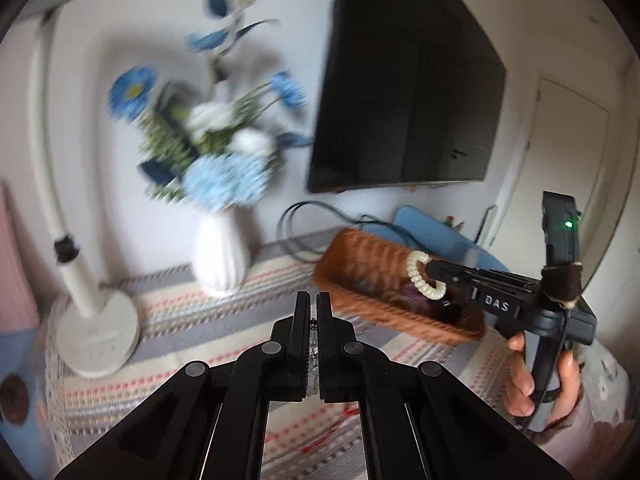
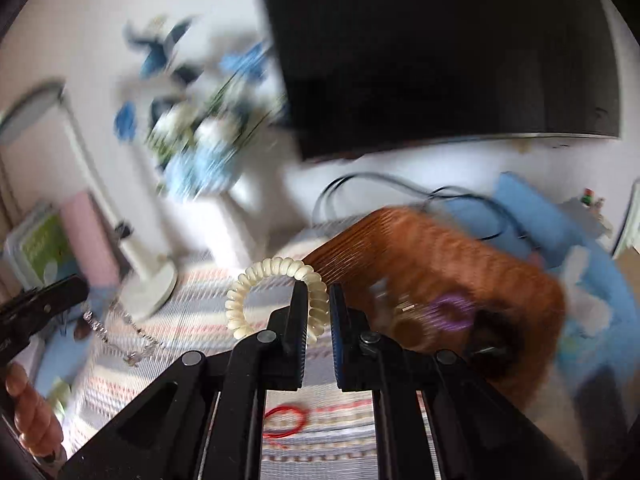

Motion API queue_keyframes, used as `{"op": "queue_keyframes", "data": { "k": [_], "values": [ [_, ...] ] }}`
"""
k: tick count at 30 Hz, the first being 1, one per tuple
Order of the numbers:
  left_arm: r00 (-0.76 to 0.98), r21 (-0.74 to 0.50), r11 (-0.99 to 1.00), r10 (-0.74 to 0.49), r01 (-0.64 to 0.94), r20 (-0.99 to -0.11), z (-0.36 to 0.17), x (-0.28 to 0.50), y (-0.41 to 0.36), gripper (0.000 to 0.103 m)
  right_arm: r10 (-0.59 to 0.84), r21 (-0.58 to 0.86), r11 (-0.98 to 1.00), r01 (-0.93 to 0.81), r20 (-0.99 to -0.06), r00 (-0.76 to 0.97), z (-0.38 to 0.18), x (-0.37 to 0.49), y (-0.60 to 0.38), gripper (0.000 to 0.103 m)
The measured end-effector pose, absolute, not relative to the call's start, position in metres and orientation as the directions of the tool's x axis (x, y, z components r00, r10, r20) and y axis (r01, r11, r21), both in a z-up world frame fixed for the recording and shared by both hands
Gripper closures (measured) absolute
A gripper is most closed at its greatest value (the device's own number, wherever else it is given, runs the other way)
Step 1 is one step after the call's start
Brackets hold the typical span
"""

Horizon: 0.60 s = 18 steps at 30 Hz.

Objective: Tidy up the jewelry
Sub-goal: 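Carry the hair tie and crystal earring into the wicker basket and open both tools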

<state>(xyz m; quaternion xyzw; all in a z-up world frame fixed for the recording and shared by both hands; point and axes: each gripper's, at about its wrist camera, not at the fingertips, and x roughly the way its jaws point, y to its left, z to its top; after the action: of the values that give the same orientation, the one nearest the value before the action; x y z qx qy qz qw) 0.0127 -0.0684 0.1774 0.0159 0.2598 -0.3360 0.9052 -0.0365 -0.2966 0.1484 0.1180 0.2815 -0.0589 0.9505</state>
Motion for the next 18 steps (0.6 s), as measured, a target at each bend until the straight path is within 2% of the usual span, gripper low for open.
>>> {"op": "queue_keyframes", "data": {
  "k": [7, 14, 18],
  "values": [
    [0.568, -0.128, 0.683, -0.684, 0.719, -0.457, 0.210, 0.008, -0.149, 0.100, -0.179, 0.177, 0.935, 0.308, -0.515, 0.838, 0.163, -0.068, -0.368, 0.091],
    [0.454, -0.169, 0.610, -0.722, 0.774, -0.523, 0.183, 0.028, -0.244, 0.100, -0.158, 0.197, 0.926, 0.323, -0.573, 0.804, 0.129, -0.067, -0.406, 0.091],
    [0.439, -0.157, 0.614, -0.698, 0.774, -0.565, 0.159, 0.042, -0.281, 0.100, -0.141, 0.184, 0.934, 0.308, -0.602, 0.786, 0.110, -0.050, -0.412, 0.091]
  ]
}}
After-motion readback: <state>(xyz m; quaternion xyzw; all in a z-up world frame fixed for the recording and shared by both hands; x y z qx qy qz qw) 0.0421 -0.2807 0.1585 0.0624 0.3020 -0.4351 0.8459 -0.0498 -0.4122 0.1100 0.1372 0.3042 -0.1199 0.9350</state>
